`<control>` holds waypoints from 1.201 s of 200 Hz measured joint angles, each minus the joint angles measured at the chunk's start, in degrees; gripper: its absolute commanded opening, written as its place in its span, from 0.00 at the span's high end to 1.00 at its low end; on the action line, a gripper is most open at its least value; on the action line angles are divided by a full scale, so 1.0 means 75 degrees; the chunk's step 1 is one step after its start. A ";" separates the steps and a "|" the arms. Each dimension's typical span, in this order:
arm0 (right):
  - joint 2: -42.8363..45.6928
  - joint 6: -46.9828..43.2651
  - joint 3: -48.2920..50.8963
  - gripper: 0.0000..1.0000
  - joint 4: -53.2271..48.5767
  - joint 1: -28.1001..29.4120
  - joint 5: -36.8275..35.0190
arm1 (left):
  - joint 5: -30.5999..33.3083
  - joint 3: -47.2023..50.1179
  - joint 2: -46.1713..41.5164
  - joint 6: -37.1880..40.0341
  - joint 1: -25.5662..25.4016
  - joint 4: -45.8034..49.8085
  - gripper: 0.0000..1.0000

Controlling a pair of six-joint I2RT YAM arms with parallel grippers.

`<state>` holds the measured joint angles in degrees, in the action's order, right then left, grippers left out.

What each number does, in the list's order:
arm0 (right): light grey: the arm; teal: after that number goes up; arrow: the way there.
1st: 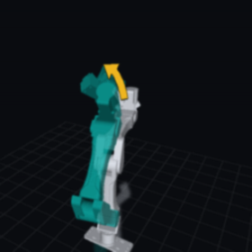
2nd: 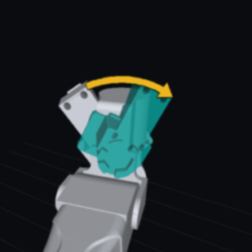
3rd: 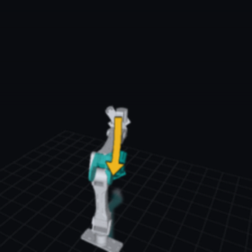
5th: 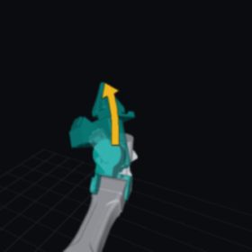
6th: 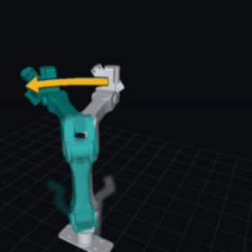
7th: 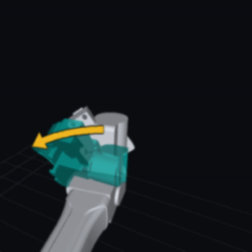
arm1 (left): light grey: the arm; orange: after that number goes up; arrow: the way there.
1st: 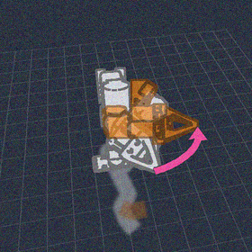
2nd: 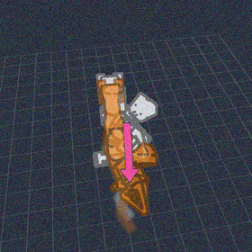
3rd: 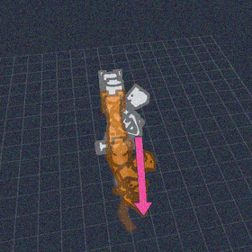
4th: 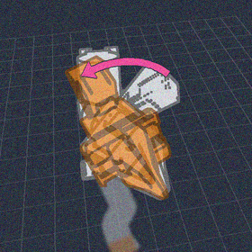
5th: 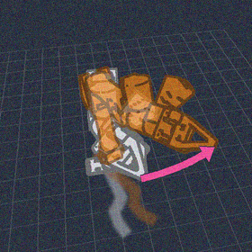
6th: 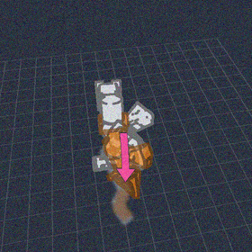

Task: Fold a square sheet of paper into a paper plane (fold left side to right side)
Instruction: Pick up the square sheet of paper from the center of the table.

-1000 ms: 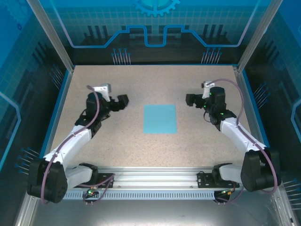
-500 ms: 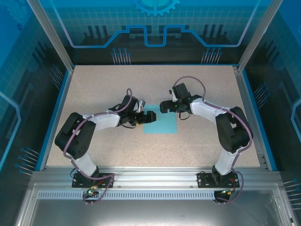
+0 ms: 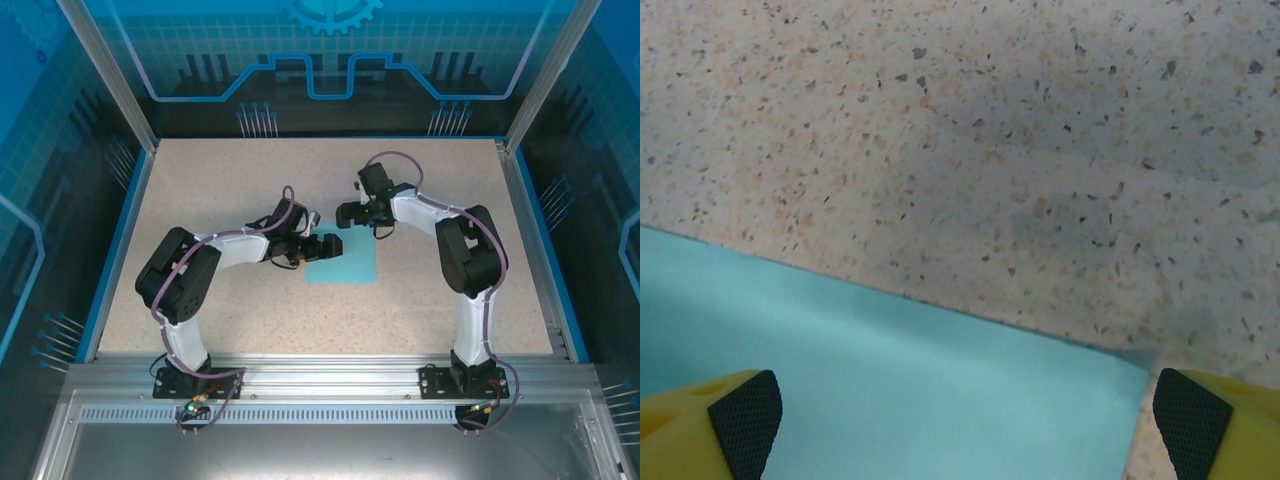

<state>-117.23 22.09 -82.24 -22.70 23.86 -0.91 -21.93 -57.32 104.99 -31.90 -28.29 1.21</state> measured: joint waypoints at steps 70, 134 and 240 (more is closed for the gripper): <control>-0.0358 0.0146 -0.0262 0.01 -0.0175 -0.0038 0.0181 | 0.0015 -0.0149 0.0085 -0.0140 0.0000 0.0163 0.02; -0.0044 0.0114 0.0119 0.00 -0.0300 -0.0114 -0.0050 | 0.0026 -0.0195 0.0111 -0.0143 0.0000 0.0213 0.02; -0.0041 0.0443 0.0143 0.00 -0.0539 -0.0149 -0.0425 | 0.0032 -0.0195 0.0111 -0.0157 0.0000 0.0213 0.01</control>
<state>-117.54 25.41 -81.17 -26.74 22.74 -4.10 -21.69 -58.78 105.82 -33.08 -28.29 2.81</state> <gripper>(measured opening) 0.994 0.985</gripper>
